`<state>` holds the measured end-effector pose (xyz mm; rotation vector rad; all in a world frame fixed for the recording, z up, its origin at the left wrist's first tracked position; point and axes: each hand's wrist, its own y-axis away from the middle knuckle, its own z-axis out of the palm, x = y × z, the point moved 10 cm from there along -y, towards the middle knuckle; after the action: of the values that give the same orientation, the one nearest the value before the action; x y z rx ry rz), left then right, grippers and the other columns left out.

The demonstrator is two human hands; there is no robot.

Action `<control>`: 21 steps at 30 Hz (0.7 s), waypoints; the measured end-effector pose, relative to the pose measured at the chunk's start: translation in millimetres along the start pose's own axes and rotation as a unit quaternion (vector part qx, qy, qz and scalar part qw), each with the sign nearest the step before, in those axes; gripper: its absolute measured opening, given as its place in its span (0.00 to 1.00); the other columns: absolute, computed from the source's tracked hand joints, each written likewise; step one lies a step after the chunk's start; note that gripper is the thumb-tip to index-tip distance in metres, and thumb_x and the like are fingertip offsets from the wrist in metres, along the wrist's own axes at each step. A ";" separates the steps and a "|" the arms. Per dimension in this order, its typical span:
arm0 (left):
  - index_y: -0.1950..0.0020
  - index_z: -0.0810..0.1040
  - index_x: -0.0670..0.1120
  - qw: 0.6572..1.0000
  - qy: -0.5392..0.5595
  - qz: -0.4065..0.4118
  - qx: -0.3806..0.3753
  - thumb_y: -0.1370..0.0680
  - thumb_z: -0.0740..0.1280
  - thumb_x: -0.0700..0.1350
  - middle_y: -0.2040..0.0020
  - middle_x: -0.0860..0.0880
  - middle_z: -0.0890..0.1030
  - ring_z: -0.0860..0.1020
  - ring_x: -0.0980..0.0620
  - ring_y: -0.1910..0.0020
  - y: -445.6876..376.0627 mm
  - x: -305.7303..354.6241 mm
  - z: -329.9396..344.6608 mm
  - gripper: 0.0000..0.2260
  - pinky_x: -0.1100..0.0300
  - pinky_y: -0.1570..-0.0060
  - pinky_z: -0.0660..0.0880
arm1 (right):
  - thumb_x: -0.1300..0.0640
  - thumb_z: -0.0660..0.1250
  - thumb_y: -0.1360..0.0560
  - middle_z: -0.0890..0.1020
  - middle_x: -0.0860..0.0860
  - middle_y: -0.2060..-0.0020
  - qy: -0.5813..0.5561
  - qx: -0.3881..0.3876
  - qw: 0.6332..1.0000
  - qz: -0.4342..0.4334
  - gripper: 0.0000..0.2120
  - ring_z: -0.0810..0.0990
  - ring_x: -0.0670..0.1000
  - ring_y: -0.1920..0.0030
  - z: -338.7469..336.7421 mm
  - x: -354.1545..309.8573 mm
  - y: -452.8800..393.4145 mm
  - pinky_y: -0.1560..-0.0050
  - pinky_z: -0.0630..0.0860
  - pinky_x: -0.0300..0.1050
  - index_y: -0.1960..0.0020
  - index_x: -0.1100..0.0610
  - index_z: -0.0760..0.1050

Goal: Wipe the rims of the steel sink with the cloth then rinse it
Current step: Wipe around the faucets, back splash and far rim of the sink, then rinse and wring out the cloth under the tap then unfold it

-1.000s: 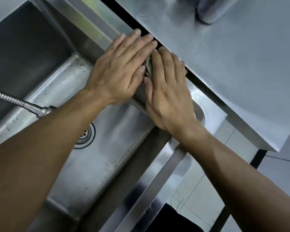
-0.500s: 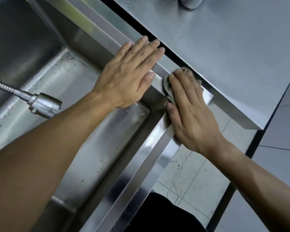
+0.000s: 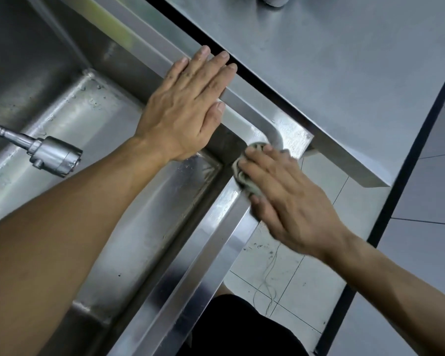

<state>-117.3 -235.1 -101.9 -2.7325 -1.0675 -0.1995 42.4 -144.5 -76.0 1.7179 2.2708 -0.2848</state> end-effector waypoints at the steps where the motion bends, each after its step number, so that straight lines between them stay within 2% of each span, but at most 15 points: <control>1: 0.15 0.49 0.48 1.000 0.000 -0.001 -0.003 0.14 0.45 0.53 0.15 0.48 0.50 0.47 0.47 0.16 0.2 0.3 0.3 0.27 0.49 0.18 0.44 | 0.55 0.57 0.15 0.66 0.59 0.21 0.007 0.015 1.000 0.020 0.24 0.60 0.58 0.19 -5.0 13.7 -9.1 0.20 0.58 0.62 0.22 0.62 0.66; 4: 0.15 0.49 0.48 1.000 -0.001 -0.004 -0.007 0.14 0.45 0.53 0.15 0.48 0.50 0.46 0.47 0.16 1.3 -0.4 0.9 0.27 0.48 0.18 0.44 | 0.56 0.57 0.15 0.63 0.59 0.20 0.014 0.085 0.988 0.129 0.25 0.59 0.58 0.19 -21.0 54.6 -39.3 0.19 0.55 0.59 0.20 0.61 0.62; 6: 0.15 0.48 0.49 1.000 0.002 -0.005 -0.012 0.14 0.45 0.53 0.15 0.49 0.49 0.46 0.48 0.16 1.3 -1.8 1.9 0.26 0.49 0.18 0.44 | 0.55 0.56 0.15 0.61 0.59 0.19 0.008 0.094 0.983 0.155 0.26 0.56 0.57 0.18 -17.4 47.2 -36.7 0.18 0.52 0.58 0.19 0.61 0.61; 8: 0.15 0.47 0.49 1.000 0.006 -0.005 -0.019 0.14 0.45 0.53 0.15 0.49 0.48 0.45 0.48 0.16 1.5 -3.9 3.4 0.26 0.49 0.18 0.43 | 0.54 0.57 0.15 0.63 0.59 0.20 -0.011 0.063 0.994 0.094 0.25 0.55 0.56 0.17 -2.1 11.5 -17.1 0.17 0.50 0.58 0.20 0.62 0.64; 10: 0.15 0.46 0.49 0.999 0.008 -0.005 -0.032 0.14 0.44 0.53 0.15 0.49 0.47 0.44 0.49 0.16 0.8 -5.1 5.4 0.26 0.50 0.18 0.43 | 0.53 0.59 0.16 0.65 0.57 0.20 -0.037 0.008 0.999 0.006 0.24 0.56 0.57 0.18 11.8 -21.7 6.2 0.19 0.55 0.62 0.22 0.61 0.67; 12: 0.15 0.46 0.49 0.999 0.009 -0.009 -0.043 0.14 0.44 0.53 0.15 0.50 0.46 0.44 0.49 0.16 0.6 -5.7 6.4 0.27 0.50 0.18 0.42 | 0.52 0.60 0.16 0.66 0.56 0.21 -0.032 -0.031 0.997 -0.056 0.24 0.59 0.57 0.18 11.5 -17.6 9.4 0.21 0.60 0.64 0.23 0.60 0.69; 15: 0.15 0.48 0.49 0.999 0.018 -0.009 -0.047 0.14 0.46 0.52 0.15 0.50 0.48 0.45 0.48 0.16 0.1 -5.8 4.9 0.26 0.49 0.18 0.44 | 0.53 0.59 0.16 0.68 0.58 0.22 -0.018 -0.024 0.998 -0.050 0.22 0.61 0.58 0.19 -7.4 27.2 -20.3 0.22 0.61 0.65 0.24 0.60 0.71; 17: 0.15 0.48 0.49 0.999 0.018 -0.016 -0.047 0.14 0.46 0.52 0.15 0.49 0.48 0.45 0.48 0.16 0.2 -5.8 6.3 0.27 0.48 0.18 0.45 | 0.57 0.58 0.16 0.70 0.60 0.24 -0.025 -0.004 0.998 -0.052 0.20 0.65 0.60 0.21 -17.7 44.5 -42.7 0.23 0.62 0.67 0.27 0.64 0.73; 21: 0.15 0.49 0.48 0.999 0.019 -0.046 -0.020 0.14 0.46 0.53 0.15 0.48 0.49 0.47 0.46 0.16 7.3 -5.3 0.0 0.27 0.48 0.19 0.48 | 0.64 0.60 0.18 0.78 0.64 0.33 -0.030 0.003 0.989 -0.144 0.15 0.75 0.63 0.29 -21.7 23.4 -60.7 0.28 0.68 0.67 0.36 0.70 0.78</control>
<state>-116.2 -243.8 -103.9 -2.7054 -1.1933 -0.2879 -24.2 -133.0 -64.1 1.3588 2.4721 -0.3977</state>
